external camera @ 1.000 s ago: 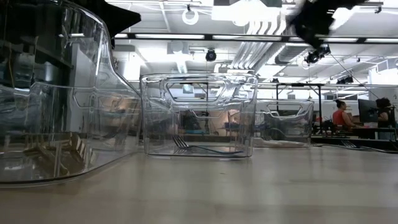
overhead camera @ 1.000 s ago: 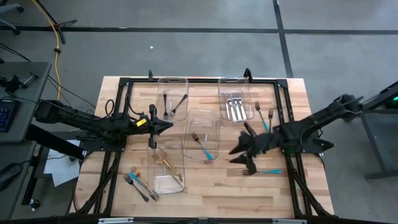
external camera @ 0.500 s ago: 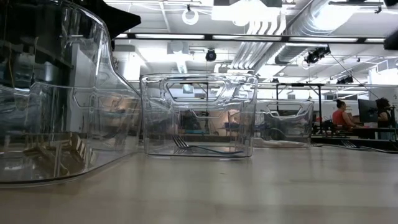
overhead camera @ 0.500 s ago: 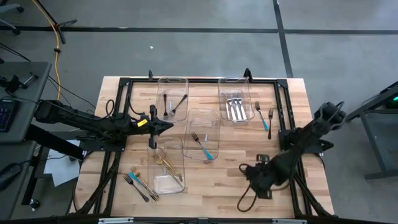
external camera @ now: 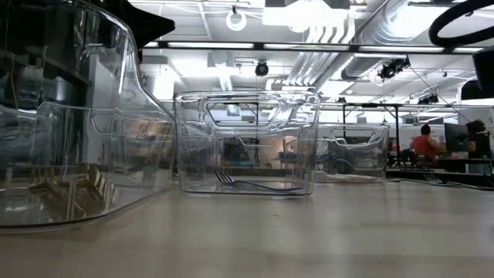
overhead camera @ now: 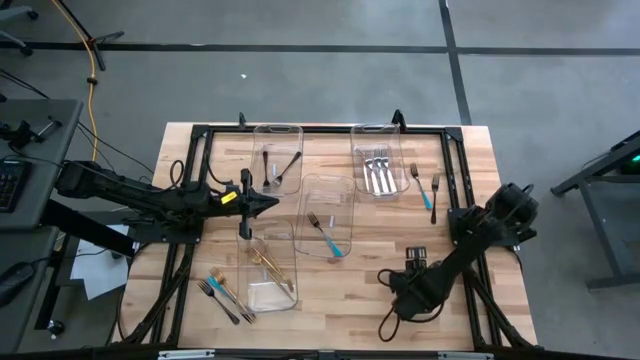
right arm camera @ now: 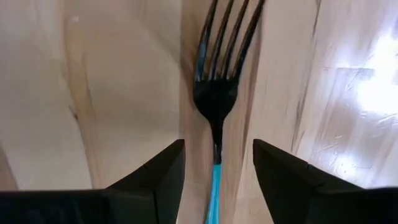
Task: Sort silverware by color (type)
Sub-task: Put the blue fork into the center transparent bin
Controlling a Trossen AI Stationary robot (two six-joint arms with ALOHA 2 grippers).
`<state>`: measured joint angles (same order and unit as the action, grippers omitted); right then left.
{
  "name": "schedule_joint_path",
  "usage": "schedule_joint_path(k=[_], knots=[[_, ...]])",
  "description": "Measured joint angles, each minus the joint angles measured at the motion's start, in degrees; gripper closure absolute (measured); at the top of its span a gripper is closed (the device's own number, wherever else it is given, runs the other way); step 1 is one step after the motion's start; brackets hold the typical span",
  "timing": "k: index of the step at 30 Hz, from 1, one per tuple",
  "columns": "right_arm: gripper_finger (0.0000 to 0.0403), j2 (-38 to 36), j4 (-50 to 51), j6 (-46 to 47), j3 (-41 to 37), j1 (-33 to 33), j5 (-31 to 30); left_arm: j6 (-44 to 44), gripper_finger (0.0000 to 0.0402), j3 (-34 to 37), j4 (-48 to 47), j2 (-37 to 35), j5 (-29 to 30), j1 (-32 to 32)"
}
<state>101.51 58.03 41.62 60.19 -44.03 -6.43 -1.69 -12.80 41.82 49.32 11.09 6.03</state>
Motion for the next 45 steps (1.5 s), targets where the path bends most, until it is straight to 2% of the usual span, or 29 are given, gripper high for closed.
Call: schedule_joint_path(k=[9,20,29,39,42,45], knots=[[0.0258,-0.4,-3.4,2.0,-5.8,0.2,4.5,0.0,0.0401,0.0,0.0,0.0,0.0,0.0],[0.0284,-0.3,-6.2,-1.1,-6.3,2.2,5.1,0.0,0.0401,0.0,0.0,0.0,0.0,0.0],[0.0389,-0.2,-7.1,-1.0,-6.3,3.7,7.2,0.0,0.0401,0.0,0.0,0.0,0.0,0.0],[0.0396,-0.8,-5.7,-2.0,-6.1,4.0,9.6,0.0,0.0401,0.0,0.0,0.0,0.0,0.0],[0.0397,-3.8,-3.2,-1.9,-6.5,4.4,8.6,0.0,0.0401,0.0,-0.1,0.0,0.0,0.0],[0.0398,-9.6,-1.8,0.4,-6.6,5.2,5.0,0.0,0.0401,0.0,-0.4,0.0,0.0,0.0]])
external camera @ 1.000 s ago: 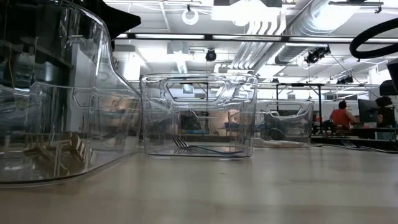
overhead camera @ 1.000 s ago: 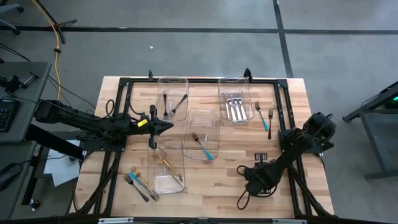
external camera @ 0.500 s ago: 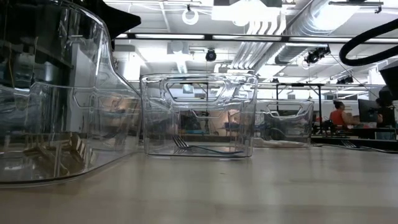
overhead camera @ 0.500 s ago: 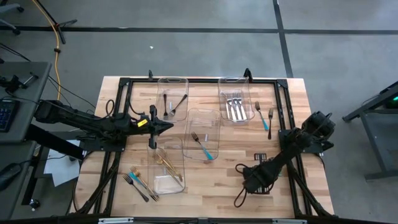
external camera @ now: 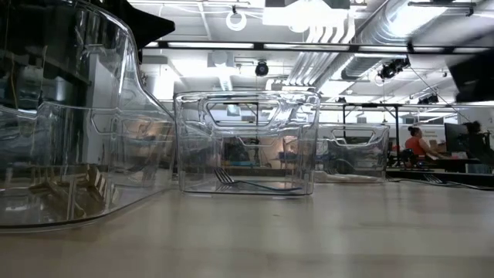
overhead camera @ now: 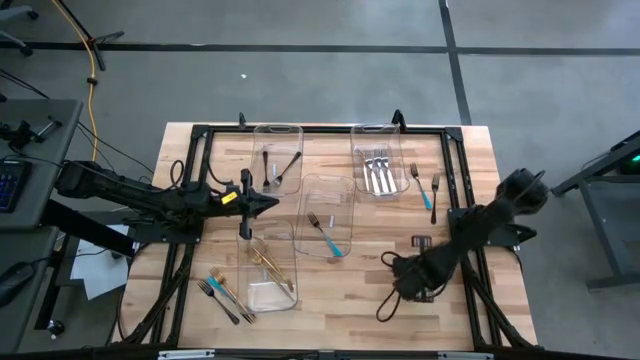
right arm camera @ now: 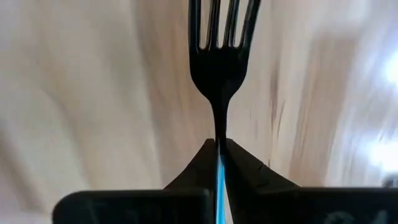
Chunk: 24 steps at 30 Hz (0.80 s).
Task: Sort silverware by color (type)
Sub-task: Put the blue fork into the center transparent bin
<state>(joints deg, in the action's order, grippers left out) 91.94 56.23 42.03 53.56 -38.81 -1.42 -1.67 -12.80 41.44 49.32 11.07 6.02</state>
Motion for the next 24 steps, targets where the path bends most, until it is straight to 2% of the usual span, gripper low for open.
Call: schedule_joint_path(k=[4,9,13,18,24], knots=[[0.0399,-10.1,-4.1,4.7,-3.4,0.2,-7.2,0.1,0.0401,0.0,-0.5,0.0,0.0,0.0],[0.0400,-24.0,-21.5,8.9,-13.1,0.2,-18.1,0.1,0.0401,0.0,-1.2,0.0,0.0,0.0],[0.0400,-32.0,-40.6,6.4,-22.6,0.6,-27.5,0.0,0.0401,0.0,-1.2,0.0,0.0,0.0],[0.0400,-35.3,-65.4,-8.6,-29.3,4.5,-35.4,0.0,0.0401,0.0,-1.2,0.0,0.0,0.0],[0.0400,-35.3,-88.5,-36.1,-29.4,10.9,-34.5,0.0,0.0401,0.0,-1.2,0.0,0.0,0.0]])
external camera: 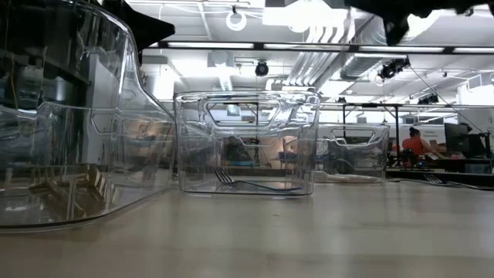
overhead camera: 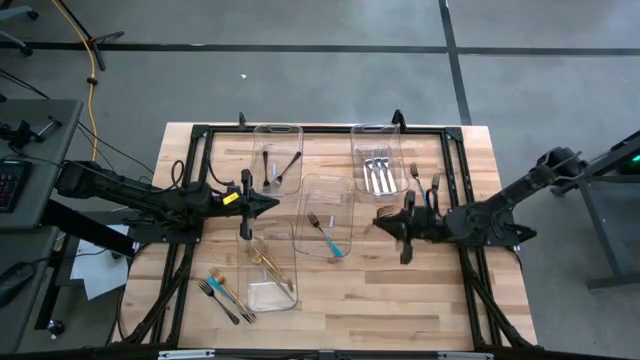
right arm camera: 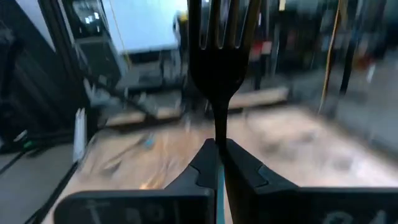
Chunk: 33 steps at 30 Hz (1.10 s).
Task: Sort silverware by color (type)
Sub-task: Put the blue fork into the center transparent bin
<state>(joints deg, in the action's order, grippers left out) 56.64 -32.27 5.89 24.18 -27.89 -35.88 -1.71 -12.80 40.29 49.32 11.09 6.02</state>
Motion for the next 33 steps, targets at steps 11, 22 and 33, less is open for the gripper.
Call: schedule_joint_path(k=[11,22,33], knots=[[0.0400,0.9,-5.9,-6.9,0.0,13.1,9.4,1.4,0.0401,-0.1,7.3,0.0,-0.4,0.0],[0.0400,2.4,-5.2,-7.3,0.1,14.8,9.8,-1.9,0.0401,-0.1,7.3,0.0,-0.1,0.0],[0.0400,5.8,-0.9,3.8,5.1,15.2,8.0,-1.9,0.0401,-0.1,7.3,0.0,0.0,0.0]])
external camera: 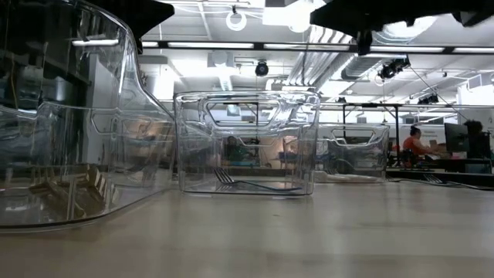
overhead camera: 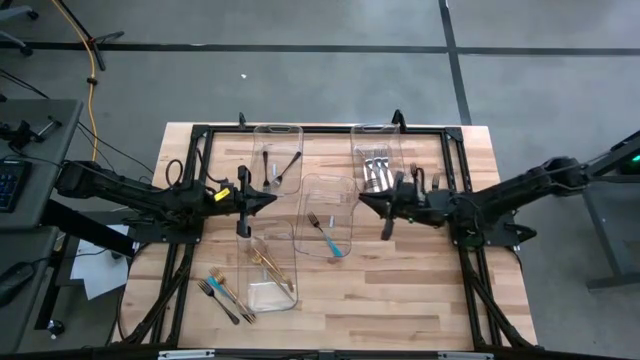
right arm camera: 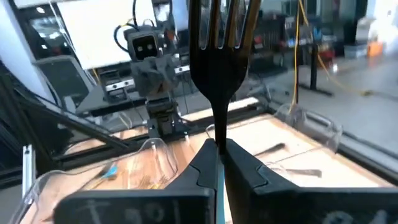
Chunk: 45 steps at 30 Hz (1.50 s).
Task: Sort silverware by color (type)
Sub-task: Put the blue fork into the center transparent bin
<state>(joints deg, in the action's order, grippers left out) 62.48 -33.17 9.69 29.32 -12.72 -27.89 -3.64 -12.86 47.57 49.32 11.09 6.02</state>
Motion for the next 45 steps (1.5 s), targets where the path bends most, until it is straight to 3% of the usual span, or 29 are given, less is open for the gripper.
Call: schedule_joint_path(k=[9,14,17,21,26,34,45], knots=[[0.0396,15.9,35.1,13.4,24.9,2.5,0.6,0.6,0.0401,0.0,-0.3,0.0,0.0,0.0],[0.0392,25.6,43.3,17.0,34.5,4.6,1.6,2.5,0.0401,0.0,-2.1,0.0,-0.4,0.0],[0.0397,30.6,45.7,18.9,37.9,6.0,5.1,2.5,0.0401,0.0,-2.4,0.0,-0.4,0.0],[0.0398,36.4,45.9,21.6,39.6,7.2,11.4,2.5,0.0401,0.0,-2.3,0.0,-0.4,0.0],[0.0396,40.3,47.2,25.3,39.6,8.4,14.7,2.5,0.0401,0.0,-2.4,0.0,-0.4,0.0],[0.0389,41.5,47.5,26.0,39.6,9.8,15.6,2.4,0.0401,0.0,-2.3,0.0,-0.4,0.0],[0.0333,41.5,47.5,19.0,39.6,9.3,14.6,2.5,0.0401,0.0,-2.6,0.0,-0.5,0.0]])
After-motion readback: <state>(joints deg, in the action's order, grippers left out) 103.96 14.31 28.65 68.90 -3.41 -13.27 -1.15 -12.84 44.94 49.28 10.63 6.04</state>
